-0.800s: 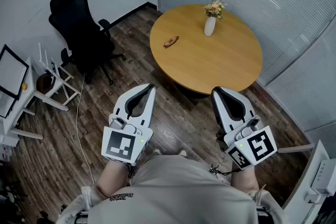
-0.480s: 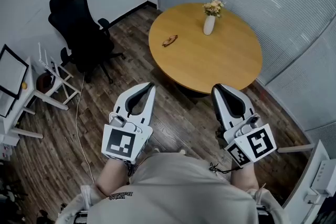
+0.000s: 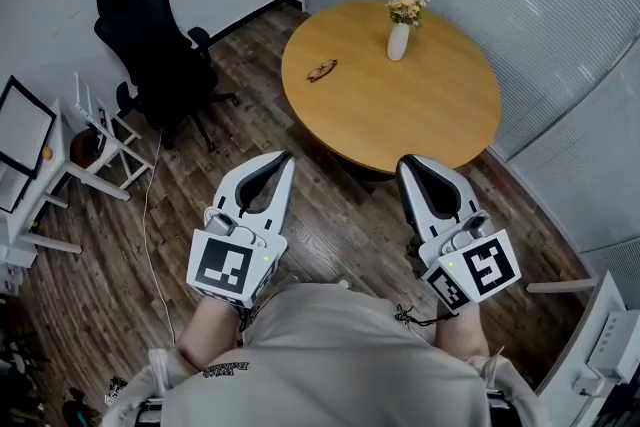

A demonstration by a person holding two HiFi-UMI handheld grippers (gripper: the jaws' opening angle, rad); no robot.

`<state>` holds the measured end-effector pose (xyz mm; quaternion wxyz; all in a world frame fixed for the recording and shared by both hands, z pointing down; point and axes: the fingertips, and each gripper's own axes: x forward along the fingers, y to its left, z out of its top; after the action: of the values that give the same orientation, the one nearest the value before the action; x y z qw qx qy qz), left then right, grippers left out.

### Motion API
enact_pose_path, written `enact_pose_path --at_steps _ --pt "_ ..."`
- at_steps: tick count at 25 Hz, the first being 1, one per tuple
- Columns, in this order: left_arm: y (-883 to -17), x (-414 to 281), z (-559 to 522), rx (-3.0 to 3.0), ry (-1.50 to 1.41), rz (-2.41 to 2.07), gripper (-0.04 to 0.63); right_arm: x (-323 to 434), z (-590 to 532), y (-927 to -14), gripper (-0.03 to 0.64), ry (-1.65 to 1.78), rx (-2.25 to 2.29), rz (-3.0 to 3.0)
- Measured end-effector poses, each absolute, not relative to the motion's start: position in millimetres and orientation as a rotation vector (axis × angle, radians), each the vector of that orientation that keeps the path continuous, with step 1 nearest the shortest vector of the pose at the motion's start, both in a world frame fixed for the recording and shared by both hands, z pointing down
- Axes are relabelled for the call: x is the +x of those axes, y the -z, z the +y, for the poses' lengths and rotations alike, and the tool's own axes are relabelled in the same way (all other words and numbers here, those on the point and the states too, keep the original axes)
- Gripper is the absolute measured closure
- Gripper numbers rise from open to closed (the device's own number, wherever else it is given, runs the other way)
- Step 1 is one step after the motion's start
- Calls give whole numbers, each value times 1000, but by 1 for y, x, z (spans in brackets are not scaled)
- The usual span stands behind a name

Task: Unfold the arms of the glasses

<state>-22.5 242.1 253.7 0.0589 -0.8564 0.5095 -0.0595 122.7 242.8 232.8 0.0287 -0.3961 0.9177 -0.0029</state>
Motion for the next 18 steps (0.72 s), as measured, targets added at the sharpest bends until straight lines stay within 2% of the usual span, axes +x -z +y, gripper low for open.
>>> enact_pose_path --at_steps 18 --pt "-265 14 261 -2553 261 1563 573 160 254 -252 581 47 -1186 2848"
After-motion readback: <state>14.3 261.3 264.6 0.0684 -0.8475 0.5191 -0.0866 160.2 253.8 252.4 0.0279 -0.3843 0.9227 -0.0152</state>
